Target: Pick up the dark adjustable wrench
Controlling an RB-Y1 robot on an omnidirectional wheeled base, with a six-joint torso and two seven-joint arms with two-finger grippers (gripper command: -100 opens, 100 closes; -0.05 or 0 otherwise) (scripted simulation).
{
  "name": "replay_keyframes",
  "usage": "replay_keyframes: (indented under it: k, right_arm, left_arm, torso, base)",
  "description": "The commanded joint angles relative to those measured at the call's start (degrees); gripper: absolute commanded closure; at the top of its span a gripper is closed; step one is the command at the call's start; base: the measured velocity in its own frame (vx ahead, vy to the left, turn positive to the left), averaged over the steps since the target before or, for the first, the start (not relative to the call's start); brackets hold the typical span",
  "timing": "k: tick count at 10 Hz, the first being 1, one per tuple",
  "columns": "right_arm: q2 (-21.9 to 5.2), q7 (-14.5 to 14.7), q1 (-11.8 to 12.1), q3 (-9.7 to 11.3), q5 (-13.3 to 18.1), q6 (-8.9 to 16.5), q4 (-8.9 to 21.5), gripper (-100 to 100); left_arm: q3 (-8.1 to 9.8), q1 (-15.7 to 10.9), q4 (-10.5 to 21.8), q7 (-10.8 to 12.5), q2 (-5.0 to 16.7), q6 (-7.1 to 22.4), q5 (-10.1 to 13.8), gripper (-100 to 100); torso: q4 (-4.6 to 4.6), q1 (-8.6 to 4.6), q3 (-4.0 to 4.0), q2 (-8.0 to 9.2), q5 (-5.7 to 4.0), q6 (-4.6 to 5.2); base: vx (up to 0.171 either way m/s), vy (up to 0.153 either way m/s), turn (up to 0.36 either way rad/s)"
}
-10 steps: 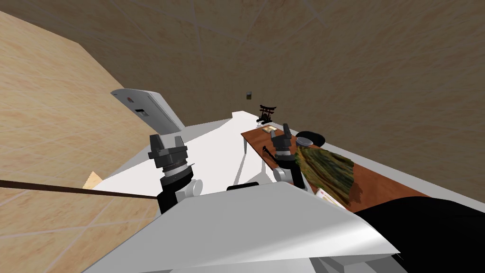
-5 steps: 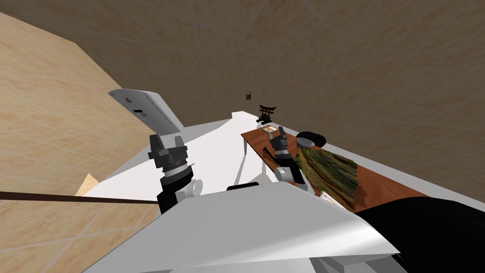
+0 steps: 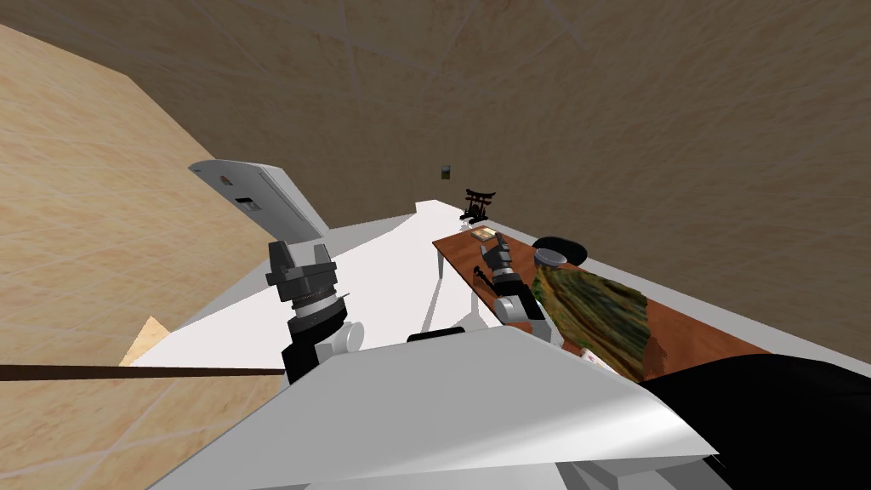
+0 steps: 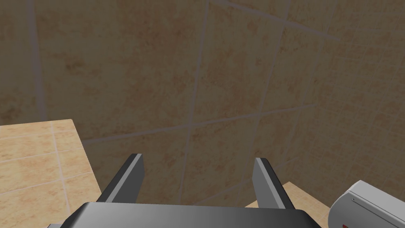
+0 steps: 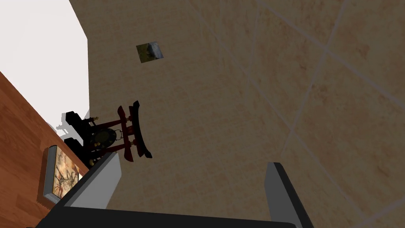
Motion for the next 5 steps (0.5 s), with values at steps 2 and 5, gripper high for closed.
replay_keyframes:
  k: [2,5]
  right_arm:
    - [-1.4,-2.0,0.0,-1.0,-1.6,4.1,2.1,-100]
    - [-2.6,-4.2,-1.0,-2.4,-3.4,8.7,4.8,-100]
  left_arm:
    - [0.0,0.0,0.0,0.0,0.0,0.0,0.0,0]
    - [0.0,0.0,0.0,0.0,0.0,0.0,0.0,0]
  torso:
    - [-0.01,0.0,-0.02,-0.03,0.01,0.01]
    - [0.02,-0.01,0.06,0.11,0.01,0.0]
  base:
    - [0.068,0.011,-0.014]
    - [0.045,0.008,-0.011]
